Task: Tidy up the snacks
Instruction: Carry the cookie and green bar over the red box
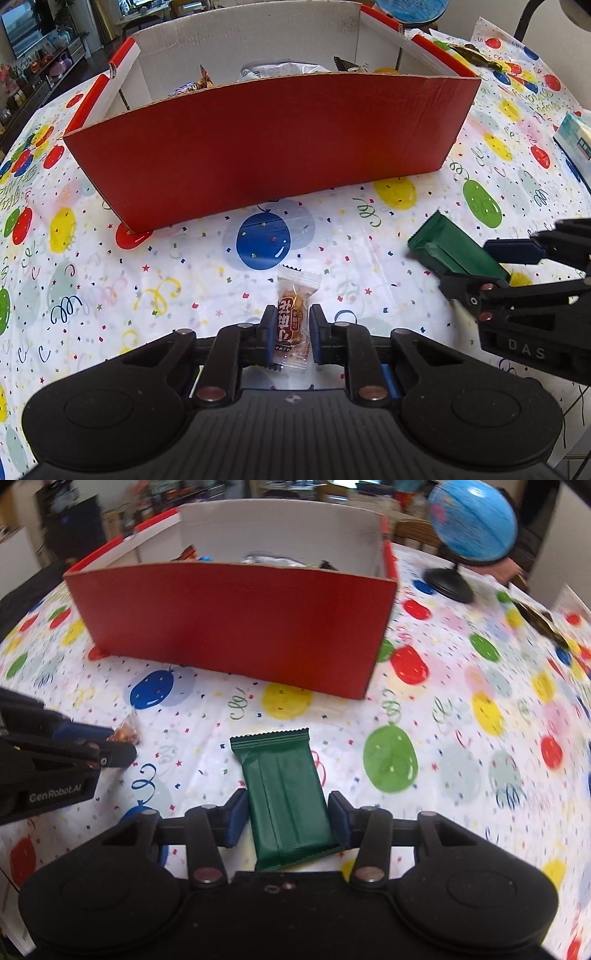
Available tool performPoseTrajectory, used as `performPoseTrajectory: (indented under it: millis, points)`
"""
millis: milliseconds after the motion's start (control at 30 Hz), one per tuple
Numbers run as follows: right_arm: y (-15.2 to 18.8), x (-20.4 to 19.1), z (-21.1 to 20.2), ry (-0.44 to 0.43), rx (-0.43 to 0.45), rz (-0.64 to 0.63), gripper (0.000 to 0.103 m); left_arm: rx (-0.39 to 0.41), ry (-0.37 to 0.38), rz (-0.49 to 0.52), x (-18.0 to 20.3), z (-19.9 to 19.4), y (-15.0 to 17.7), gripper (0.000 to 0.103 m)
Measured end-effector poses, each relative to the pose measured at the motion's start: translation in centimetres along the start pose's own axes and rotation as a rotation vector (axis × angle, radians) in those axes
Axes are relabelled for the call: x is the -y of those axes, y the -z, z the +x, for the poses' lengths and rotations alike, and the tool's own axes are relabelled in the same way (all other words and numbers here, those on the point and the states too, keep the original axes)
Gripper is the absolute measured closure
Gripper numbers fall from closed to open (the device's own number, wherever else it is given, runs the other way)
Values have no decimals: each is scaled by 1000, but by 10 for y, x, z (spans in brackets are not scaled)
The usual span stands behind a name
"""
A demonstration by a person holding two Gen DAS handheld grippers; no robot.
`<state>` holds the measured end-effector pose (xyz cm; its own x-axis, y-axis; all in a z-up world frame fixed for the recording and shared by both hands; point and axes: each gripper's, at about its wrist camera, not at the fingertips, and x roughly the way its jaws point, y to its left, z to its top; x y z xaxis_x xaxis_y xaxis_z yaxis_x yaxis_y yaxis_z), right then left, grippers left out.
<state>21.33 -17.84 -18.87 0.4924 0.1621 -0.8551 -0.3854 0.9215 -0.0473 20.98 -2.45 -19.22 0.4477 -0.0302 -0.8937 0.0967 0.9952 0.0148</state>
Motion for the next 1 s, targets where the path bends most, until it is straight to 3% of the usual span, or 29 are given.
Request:
performPoseTrajectory:
  millis: [367,767,1000]
  points:
    - [8,-7,-40,-11,66,113,58,-9,25,-77,-14,-20,3,86]
    - [-12,-8,-92,-18,190,163,58,99,94,-125,-31,-79,-16,86]
    - [-45,-10,-110,-12,262,173,58,174,112,-126,-43,-106,-47,86]
